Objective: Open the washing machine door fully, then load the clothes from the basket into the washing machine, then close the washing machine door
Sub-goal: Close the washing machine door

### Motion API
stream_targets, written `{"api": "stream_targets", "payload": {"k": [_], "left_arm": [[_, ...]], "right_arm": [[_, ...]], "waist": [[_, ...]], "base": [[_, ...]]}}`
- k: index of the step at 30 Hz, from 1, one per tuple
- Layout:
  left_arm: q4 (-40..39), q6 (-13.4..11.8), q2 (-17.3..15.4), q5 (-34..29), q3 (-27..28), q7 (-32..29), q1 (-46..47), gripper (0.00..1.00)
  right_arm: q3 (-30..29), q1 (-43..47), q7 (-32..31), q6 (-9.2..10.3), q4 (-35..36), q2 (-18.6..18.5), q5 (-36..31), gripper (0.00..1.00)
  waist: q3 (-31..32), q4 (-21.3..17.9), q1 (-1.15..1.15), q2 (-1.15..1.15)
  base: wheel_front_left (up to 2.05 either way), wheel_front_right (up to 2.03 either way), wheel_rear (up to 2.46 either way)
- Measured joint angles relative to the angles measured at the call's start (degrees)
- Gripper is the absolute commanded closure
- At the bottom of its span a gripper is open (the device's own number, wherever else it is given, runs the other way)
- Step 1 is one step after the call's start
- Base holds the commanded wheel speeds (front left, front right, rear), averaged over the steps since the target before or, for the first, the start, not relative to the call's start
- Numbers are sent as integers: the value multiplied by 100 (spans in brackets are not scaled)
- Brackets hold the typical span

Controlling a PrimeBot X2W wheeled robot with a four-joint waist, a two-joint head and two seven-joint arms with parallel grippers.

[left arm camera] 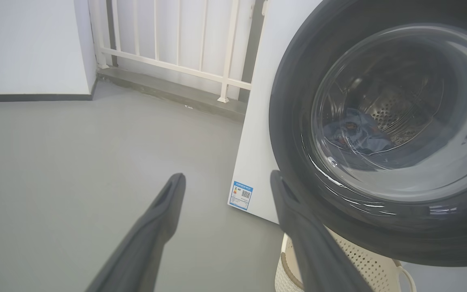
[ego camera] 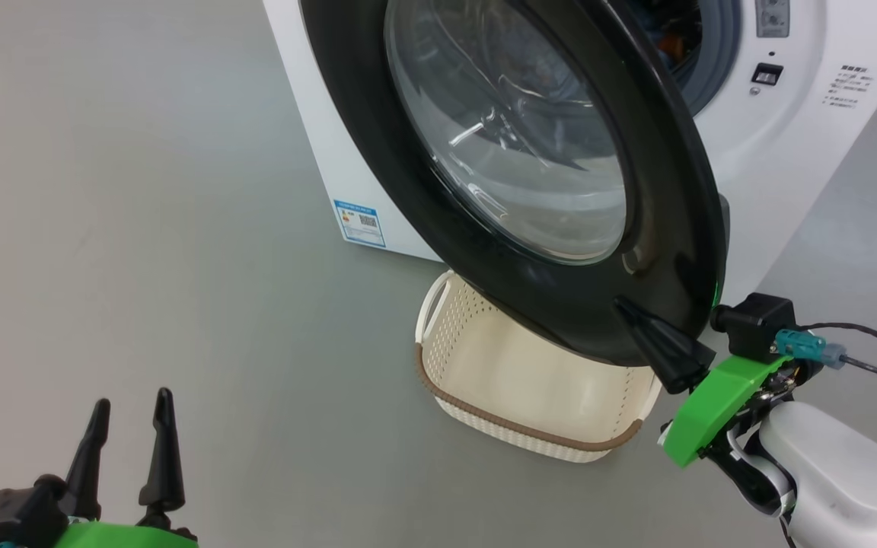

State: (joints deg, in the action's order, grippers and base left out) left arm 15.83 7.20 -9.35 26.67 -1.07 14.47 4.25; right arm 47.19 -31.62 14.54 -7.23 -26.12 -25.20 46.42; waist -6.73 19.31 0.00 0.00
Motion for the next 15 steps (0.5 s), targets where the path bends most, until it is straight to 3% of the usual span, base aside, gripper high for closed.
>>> {"api": "stream_targets", "payload": {"k": [15], "left_arm": [[-38, 0, -41, 0, 12, 0, 79, 0]], "right_arm": [[-524, -98, 0, -2, -175, -41, 3, 100]], "waist": [[-350, 24, 0, 0]], "base": [[0, 0, 0]]}}
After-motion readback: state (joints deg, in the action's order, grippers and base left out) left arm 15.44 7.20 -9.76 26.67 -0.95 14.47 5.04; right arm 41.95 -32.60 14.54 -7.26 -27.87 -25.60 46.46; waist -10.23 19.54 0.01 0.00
